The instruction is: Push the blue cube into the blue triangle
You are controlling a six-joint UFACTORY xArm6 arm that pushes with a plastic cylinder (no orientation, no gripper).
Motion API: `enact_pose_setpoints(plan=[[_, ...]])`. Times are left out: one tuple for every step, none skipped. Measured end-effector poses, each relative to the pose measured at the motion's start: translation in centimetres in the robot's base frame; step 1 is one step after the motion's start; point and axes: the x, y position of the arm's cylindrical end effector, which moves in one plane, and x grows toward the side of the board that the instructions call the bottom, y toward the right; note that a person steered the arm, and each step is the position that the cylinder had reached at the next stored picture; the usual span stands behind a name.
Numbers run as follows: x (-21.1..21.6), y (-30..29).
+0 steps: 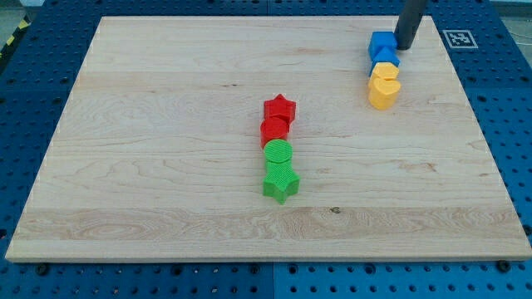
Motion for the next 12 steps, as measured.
enact_pose_setpoints(plan=[[-2.4, 0.0], [-3.9, -0.7], [-3.4, -1.2], [-2.7, -1.1], [-1.8, -0.1], [-1.6, 0.3], [-0.1, 0.3], [1.0, 0.3], [1.1, 0.3], [1.3, 0.0], [1.3, -0.1], [1.5, -0.3]])
